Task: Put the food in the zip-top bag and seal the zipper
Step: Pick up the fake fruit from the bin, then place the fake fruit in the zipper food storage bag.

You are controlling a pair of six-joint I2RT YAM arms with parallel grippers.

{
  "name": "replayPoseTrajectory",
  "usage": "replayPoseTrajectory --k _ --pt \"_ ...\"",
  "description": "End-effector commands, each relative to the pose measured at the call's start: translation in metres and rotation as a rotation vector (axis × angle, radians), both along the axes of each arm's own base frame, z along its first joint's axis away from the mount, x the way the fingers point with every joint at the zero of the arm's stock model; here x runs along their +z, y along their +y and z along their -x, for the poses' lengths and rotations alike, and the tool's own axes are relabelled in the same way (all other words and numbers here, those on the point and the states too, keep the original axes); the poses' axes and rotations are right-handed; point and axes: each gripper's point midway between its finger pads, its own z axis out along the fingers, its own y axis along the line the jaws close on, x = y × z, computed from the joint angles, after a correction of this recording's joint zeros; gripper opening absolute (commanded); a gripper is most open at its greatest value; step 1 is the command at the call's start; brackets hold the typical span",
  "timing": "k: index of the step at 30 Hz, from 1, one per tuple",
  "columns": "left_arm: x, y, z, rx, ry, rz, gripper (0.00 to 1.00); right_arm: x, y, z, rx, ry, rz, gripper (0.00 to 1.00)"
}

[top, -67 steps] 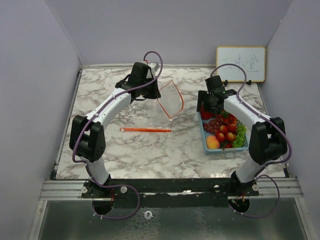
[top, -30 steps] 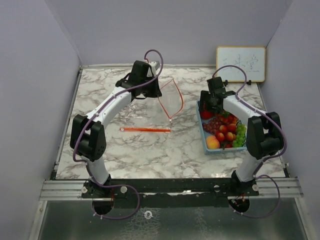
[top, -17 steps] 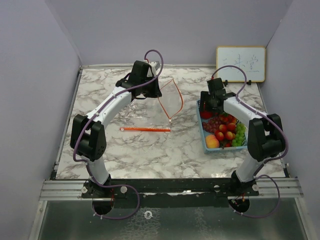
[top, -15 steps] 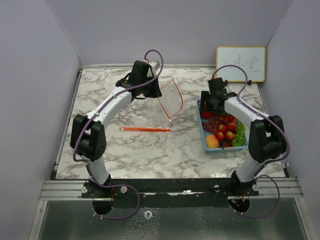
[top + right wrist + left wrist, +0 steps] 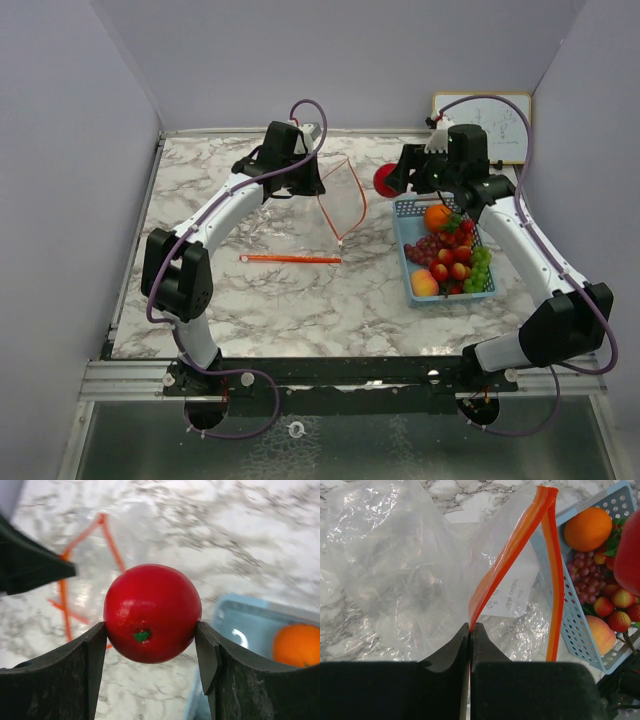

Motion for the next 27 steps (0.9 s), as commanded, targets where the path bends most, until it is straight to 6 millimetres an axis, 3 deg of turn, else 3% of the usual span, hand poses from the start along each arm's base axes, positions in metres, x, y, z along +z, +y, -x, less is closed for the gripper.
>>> replayPoseTrajectory --k 1,3,7,13,15,19,21,22,27 --pt "0.005 -0.011 -0.002 -0.027 0.001 0.044 0.0 0.063 0.074 0.02 0.357 -0.131 -0.222 0.25" --pt "0.007 -0.012 -0.002 -0.029 0.0 0.049 0.0 0.065 0.097 0.026 0.434 -0.138 -0.25 0.25" --pt "0.008 -0.015 -0.001 -0.036 0.007 0.061 0.0 0.045 0.118 0.018 0.458 -0.09 -0.283 0.25" --pt "0.015 -0.015 -0.002 -0.04 0.001 0.061 0.0 -0.002 0.106 -0.009 0.3 -0.001 -0.186 0.36" --pt "0.019 -0.015 -0.002 -0.041 -0.003 0.064 0.0 -0.007 0.099 -0.014 0.265 -0.002 -0.151 0.47" --pt "0.026 -0.021 0.0 -0.058 0.002 0.101 0.0 -0.005 0.099 -0.017 0.282 -0.012 -0.131 0.67" --pt "0.026 -0.025 0.001 -0.066 0.012 0.121 0.0 0.003 0.098 -0.018 0.276 -0.032 -0.129 0.96" --pt "0.025 -0.026 0.001 -0.065 0.017 0.127 0.0 0.009 0.097 -0.018 0.27 -0.048 -0.128 1.0" --pt "0.024 -0.029 -0.001 -0.067 0.019 0.137 0.0 0.029 0.081 -0.017 0.212 -0.088 -0.079 0.99"
